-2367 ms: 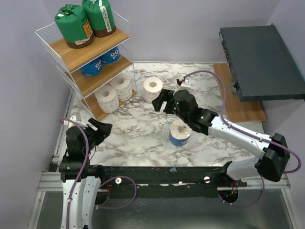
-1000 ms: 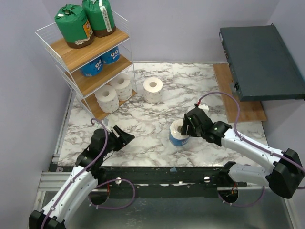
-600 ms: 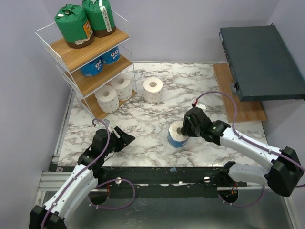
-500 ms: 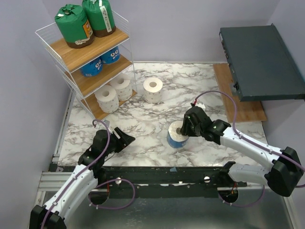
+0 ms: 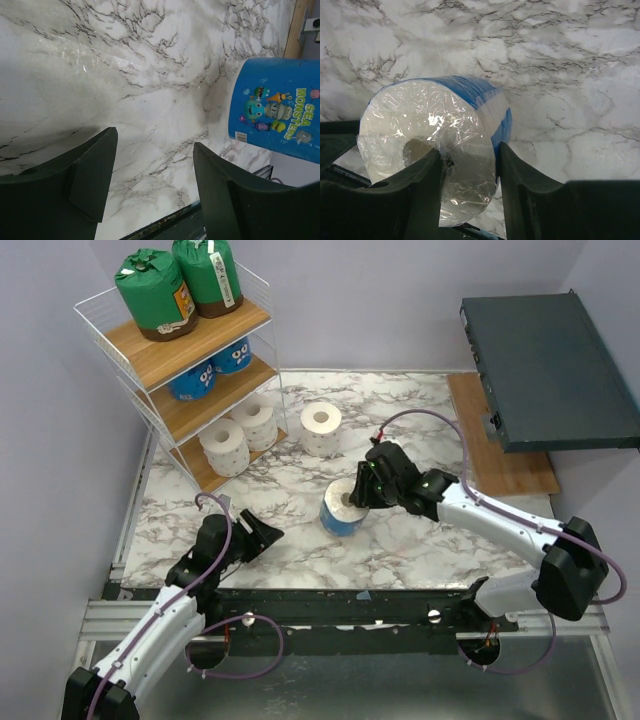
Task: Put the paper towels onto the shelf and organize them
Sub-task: Move the paper towel to the center of the board.
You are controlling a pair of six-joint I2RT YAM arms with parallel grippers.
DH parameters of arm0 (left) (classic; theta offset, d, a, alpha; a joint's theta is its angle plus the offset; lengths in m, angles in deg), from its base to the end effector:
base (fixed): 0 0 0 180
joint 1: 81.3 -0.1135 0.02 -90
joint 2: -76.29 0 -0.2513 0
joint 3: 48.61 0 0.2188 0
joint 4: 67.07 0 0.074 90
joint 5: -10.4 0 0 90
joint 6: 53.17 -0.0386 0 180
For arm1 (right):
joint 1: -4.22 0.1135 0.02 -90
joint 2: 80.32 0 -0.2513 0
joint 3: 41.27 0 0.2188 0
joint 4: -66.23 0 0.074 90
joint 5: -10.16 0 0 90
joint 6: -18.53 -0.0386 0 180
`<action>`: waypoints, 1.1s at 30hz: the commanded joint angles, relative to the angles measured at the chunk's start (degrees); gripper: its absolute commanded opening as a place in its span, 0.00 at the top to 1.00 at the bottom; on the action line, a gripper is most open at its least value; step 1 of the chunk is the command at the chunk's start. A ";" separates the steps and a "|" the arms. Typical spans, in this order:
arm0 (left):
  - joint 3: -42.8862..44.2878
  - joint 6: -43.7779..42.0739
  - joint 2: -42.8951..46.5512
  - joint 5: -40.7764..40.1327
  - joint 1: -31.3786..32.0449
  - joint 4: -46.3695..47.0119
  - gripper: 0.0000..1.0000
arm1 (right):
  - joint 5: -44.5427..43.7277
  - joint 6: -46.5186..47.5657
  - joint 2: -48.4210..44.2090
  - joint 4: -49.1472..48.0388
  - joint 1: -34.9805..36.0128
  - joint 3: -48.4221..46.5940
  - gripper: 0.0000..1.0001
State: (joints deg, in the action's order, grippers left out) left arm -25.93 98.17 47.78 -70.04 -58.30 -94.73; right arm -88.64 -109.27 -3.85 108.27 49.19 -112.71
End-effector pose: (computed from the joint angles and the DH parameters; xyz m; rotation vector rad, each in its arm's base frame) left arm 0.0990 -0.0490 0.1494 -0.6661 2.2348 -0.9849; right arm 0.1850 0.1764 0.2565 -0.0788 2.4375 0.4930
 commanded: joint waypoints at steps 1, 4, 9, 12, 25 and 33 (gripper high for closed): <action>-1.75 0.53 0.99 0.57 0.48 0.96 0.36 | 2.66 3.63 4.37 -3.19 0.94 -5.59 0.58; -1.93 0.32 2.03 -0.13 0.46 -0.21 0.36 | 2.04 5.30 7.09 -2.93 0.92 -7.54 0.58; -1.59 -0.16 3.30 -1.41 0.46 -1.95 0.36 | 1.00 6.76 12.40 -2.22 0.93 -10.49 0.58; -1.34 -0.35 3.76 -1.91 0.46 -2.86 0.36 | 1.11 7.21 15.06 -2.77 1.17 -11.81 0.58; -1.16 -0.04 3.93 -3.62 0.46 -4.36 0.36 | 2.32 10.26 22.55 -3.45 1.96 -17.37 0.58; -0.79 0.09 4.18 -5.35 0.46 -5.31 0.36 | 1.97 10.05 23.46 -2.50 1.93 -18.86 0.51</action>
State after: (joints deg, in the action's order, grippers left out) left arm -27.35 98.21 51.60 -73.08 -58.03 -98.97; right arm -87.24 -99.63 19.38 106.15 50.79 -130.24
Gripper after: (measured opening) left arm 0.644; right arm 0.462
